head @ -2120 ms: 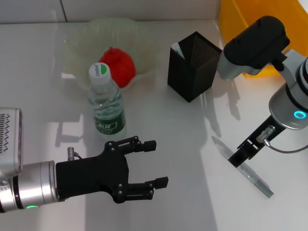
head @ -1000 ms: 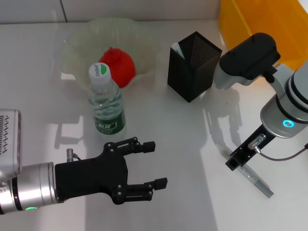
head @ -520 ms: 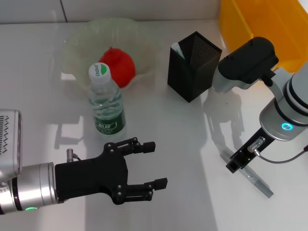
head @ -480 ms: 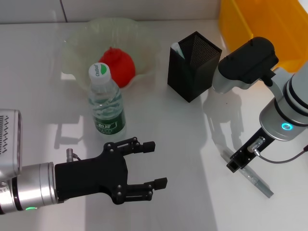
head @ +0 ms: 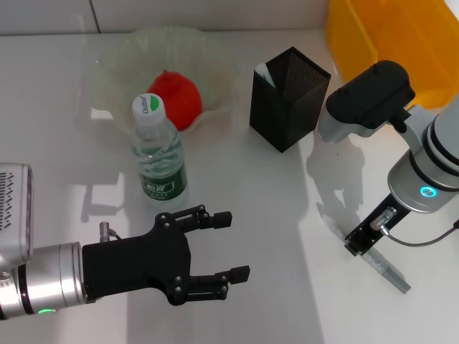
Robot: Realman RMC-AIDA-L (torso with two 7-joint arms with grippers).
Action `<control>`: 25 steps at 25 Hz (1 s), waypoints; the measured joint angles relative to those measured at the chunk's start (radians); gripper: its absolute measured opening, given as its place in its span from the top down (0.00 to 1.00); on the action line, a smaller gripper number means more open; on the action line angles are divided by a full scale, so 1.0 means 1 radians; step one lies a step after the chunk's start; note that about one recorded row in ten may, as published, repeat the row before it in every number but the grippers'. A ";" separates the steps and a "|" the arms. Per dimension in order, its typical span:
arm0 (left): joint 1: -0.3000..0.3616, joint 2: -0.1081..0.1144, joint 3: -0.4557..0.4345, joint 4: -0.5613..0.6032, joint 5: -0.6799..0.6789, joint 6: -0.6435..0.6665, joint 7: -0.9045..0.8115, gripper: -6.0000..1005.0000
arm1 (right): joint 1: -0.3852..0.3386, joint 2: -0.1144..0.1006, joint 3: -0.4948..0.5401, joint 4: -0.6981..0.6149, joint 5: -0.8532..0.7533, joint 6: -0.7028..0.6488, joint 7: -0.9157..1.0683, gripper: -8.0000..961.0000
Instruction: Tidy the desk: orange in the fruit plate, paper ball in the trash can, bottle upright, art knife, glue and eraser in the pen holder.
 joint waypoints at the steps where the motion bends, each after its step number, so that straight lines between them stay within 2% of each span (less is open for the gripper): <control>1: 0.000 0.000 0.000 0.000 0.000 0.000 0.000 0.19 | 0.000 0.000 0.000 0.000 0.000 0.000 0.000 0.83; 15: 0.000 0.000 0.000 0.000 0.000 0.000 -0.001 0.19 | -0.004 0.000 0.000 0.003 0.000 -0.001 -0.017 0.85; 21: -0.001 0.001 -0.001 0.003 0.000 0.003 -0.001 0.19 | -0.027 -0.003 0.026 -0.147 0.000 -0.045 -0.019 0.85; 23: 0.000 0.002 -0.001 0.012 0.000 0.005 -0.002 0.19 | -0.037 -0.005 0.084 -0.234 0.000 -0.069 -0.033 0.85; 25: 0.000 0.002 -0.001 0.015 0.000 0.005 -0.002 0.19 | -0.040 -0.004 0.110 -0.268 0.000 -0.073 -0.041 0.85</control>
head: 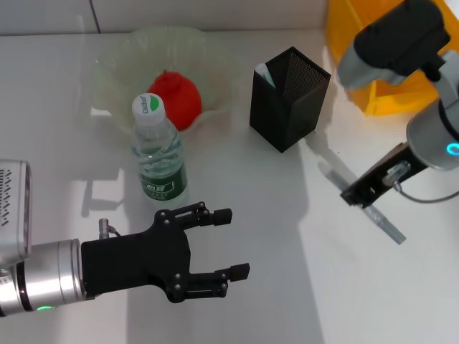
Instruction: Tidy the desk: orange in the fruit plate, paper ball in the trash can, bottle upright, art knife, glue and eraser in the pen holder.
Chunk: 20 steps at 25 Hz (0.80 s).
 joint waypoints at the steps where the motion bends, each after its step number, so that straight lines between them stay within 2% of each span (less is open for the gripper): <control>1: 0.001 0.000 0.000 0.001 0.000 0.000 0.000 0.19 | -0.004 0.000 0.031 -0.039 0.000 0.004 -0.010 0.85; 3: 0.000 0.000 -0.001 0.002 0.000 0.000 0.000 0.19 | -0.028 0.000 0.122 -0.164 0.015 0.065 -0.063 0.85; 4: 0.000 0.000 -0.001 0.002 0.000 0.000 0.000 0.19 | -0.028 0.000 0.122 -0.164 0.015 0.065 -0.063 0.85; 5: -0.001 0.000 -0.001 0.002 0.000 0.000 0.000 0.19 | -0.050 0.001 0.176 -0.219 0.060 0.154 -0.109 0.85; 6: -0.002 0.000 -0.001 0.002 0.000 0.000 0.000 0.19 | -0.050 0.001 0.176 -0.219 0.060 0.154 -0.109 0.85; 7: -0.004 -0.001 -0.001 0.002 0.000 0.000 0.000 0.19 | -0.062 0.001 0.203 -0.231 0.102 0.211 -0.138 0.85; 8: -0.006 -0.001 0.000 0.002 0.000 0.000 0.000 0.19 | -0.090 0.000 0.249 -0.229 0.215 0.340 -0.206 0.85; 9: -0.006 -0.001 0.000 0.002 0.000 0.000 0.000 0.19 | -0.090 0.000 0.249 -0.229 0.215 0.340 -0.206 0.85; 12: -0.006 -0.002 0.003 0.002 0.000 0.000 0.000 0.19 | -0.113 -0.002 0.266 -0.151 0.367 0.510 -0.326 0.85; 13: -0.005 -0.003 0.003 0.002 0.000 0.000 0.000 0.19 | -0.117 -0.003 0.264 -0.076 0.441 0.601 -0.410 0.85; 14: -0.005 -0.003 0.003 0.002 0.000 0.000 0.000 0.19 | -0.117 -0.003 0.264 -0.076 0.441 0.601 -0.410 0.85; 18: -0.001 -0.002 0.000 0.002 0.000 0.000 0.000 0.19 | -0.084 -0.003 0.263 0.109 0.520 0.720 -0.516 0.85; 20: -0.001 -0.002 0.000 0.002 0.000 0.000 0.000 0.19 | -0.073 -0.003 0.264 0.141 0.521 0.734 -0.524 0.85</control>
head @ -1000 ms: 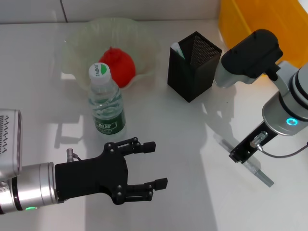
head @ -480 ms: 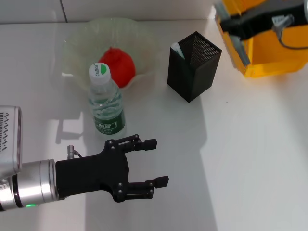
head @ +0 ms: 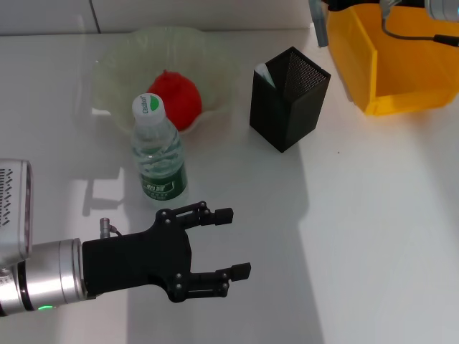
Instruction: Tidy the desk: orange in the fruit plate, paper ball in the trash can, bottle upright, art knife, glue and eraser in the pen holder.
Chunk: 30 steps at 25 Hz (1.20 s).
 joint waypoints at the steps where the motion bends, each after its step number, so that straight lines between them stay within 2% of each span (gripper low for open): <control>1: 0.000 0.000 0.000 0.000 0.000 0.000 0.000 0.19 | 0.007 0.000 0.001 0.022 0.001 0.011 -0.009 0.85; 3: 0.000 0.000 0.000 0.000 0.000 0.000 -0.001 0.19 | 0.018 0.000 -0.003 0.083 0.005 0.049 -0.038 0.85; 9: 0.000 0.000 0.001 0.000 0.000 0.000 -0.001 0.19 | 0.024 0.003 -0.029 0.147 0.008 0.097 -0.083 0.84; 15: 0.000 0.000 0.005 0.000 0.000 0.000 -0.001 0.19 | 0.009 0.003 -0.102 0.204 0.011 0.178 -0.113 0.82; 30: -0.002 0.000 0.005 0.000 0.000 0.000 -0.001 0.19 | 0.003 0.002 -0.168 0.228 0.024 0.207 -0.127 0.77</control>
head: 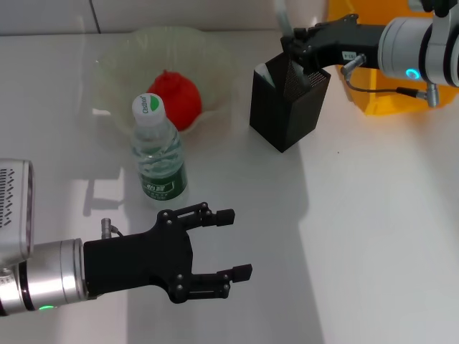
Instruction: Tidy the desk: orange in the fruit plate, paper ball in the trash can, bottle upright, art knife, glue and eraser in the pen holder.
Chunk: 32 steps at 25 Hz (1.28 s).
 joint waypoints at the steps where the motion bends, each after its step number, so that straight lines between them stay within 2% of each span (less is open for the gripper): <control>1: 0.000 0.000 0.000 0.000 0.000 0.000 0.000 0.19 | -0.007 0.000 -0.008 -0.003 0.000 0.000 -0.002 0.77; 6: 0.000 0.000 -0.003 0.000 0.000 0.000 0.000 0.19 | -0.068 0.001 -0.025 -0.071 0.021 -0.011 -0.016 0.75; 7: 0.000 0.000 -0.003 0.000 0.000 0.000 0.000 0.19 | -0.091 0.000 -0.032 -0.098 0.037 -0.015 -0.027 0.75; 8: -0.001 0.000 -0.005 0.000 0.000 0.001 0.000 0.19 | -0.151 -0.001 -0.039 -0.170 0.082 -0.031 -0.059 0.74; 9: 0.001 0.000 -0.006 0.000 0.000 0.004 0.000 0.19 | -0.151 -0.001 -0.039 -0.170 0.082 -0.031 -0.059 0.67; 11: 0.002 0.001 -0.006 0.000 0.000 0.005 0.000 0.19 | -0.211 -0.001 -0.032 -0.241 0.148 -0.078 -0.106 0.53; 12: 0.002 0.001 -0.006 0.000 0.000 0.005 0.000 0.19 | -0.245 -0.001 -0.022 -0.272 0.186 -0.109 -0.138 0.49; 13: 0.005 0.001 -0.006 0.003 0.000 0.007 0.000 0.19 | -0.297 -0.001 0.012 -0.307 0.294 -0.191 -0.223 0.45; 14: 0.005 0.001 -0.006 0.003 0.000 0.007 0.000 0.19 | -0.297 -0.001 0.012 -0.307 0.294 -0.191 -0.223 0.41; 15: 0.005 0.002 -0.006 0.004 0.000 0.008 0.000 0.19 | -0.321 -0.001 0.037 -0.305 0.359 -0.234 -0.280 0.37; 17: 0.006 0.002 -0.006 0.004 0.000 0.008 0.000 0.19 | -0.354 -0.001 0.085 -0.257 0.511 -0.331 -0.421 0.30; 18: 0.006 0.003 -0.006 0.004 0.000 0.008 0.000 0.19 | -0.372 -0.002 0.137 -0.174 0.650 -0.439 -0.562 0.28; 19: 0.006 0.003 -0.006 0.005 0.000 0.008 0.000 0.19 | -0.372 -0.002 0.137 -0.174 0.650 -0.439 -0.562 0.27; 22: 0.006 0.003 -0.006 0.006 0.000 0.008 0.000 0.19 | -0.372 -0.004 0.244 -0.029 0.738 -0.622 -0.691 0.22; 23: 0.006 0.003 -0.006 0.006 0.000 0.008 0.000 0.19 | -0.357 -0.006 0.314 0.056 0.710 -0.727 -0.751 0.21; 25: 0.006 0.003 -0.007 0.007 0.000 0.008 0.000 0.19 | -0.347 -0.007 0.346 0.102 0.674 -0.779 -0.787 0.18; 28: 0.006 0.003 -0.010 0.008 0.000 0.009 -0.001 0.19 | -0.302 -0.007 0.407 0.240 0.503 -0.917 -0.911 0.15; 32: 0.006 0.003 -0.015 0.009 0.000 0.009 -0.004 0.19 | -0.284 -0.006 0.409 0.292 0.429 -0.947 -0.946 0.15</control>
